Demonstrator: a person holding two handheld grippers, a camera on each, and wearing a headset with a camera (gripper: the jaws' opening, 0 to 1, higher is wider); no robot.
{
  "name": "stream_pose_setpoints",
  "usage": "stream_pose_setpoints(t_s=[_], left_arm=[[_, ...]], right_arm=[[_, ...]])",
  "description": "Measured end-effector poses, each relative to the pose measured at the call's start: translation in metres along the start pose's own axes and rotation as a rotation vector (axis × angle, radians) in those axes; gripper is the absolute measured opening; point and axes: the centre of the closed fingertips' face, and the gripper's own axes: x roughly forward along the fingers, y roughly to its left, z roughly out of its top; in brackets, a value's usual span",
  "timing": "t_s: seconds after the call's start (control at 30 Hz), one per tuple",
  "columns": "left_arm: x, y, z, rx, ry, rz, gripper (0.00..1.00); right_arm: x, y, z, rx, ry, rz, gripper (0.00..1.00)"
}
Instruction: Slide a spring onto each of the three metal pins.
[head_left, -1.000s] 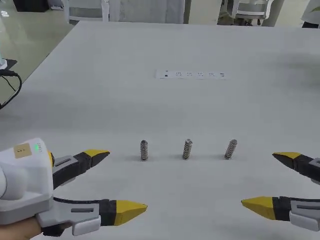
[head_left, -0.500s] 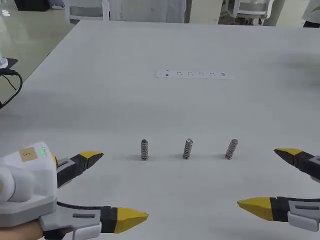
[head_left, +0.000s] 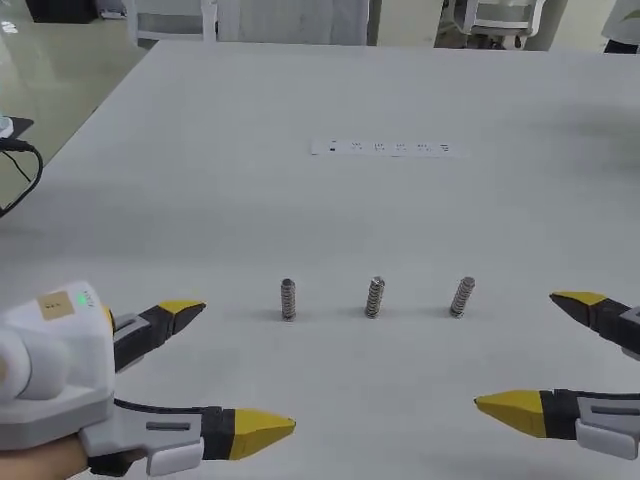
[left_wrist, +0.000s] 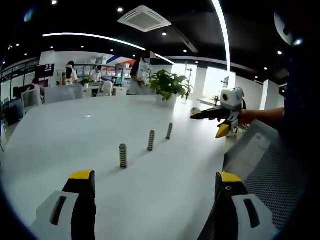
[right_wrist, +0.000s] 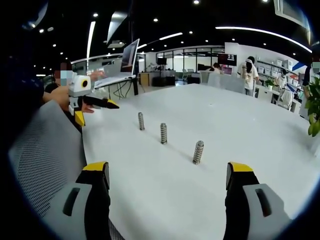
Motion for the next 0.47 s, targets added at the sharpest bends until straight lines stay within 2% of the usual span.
stream_pose_setpoints(t_s=[0.47], left_arm=[[0.0018,-0.0006,0.0013,0.004,0.003,-0.001,0.96]], right_arm=[[-0.0025,-0.0005,-0.0024,0.001,0.009,-0.007,0.97]])
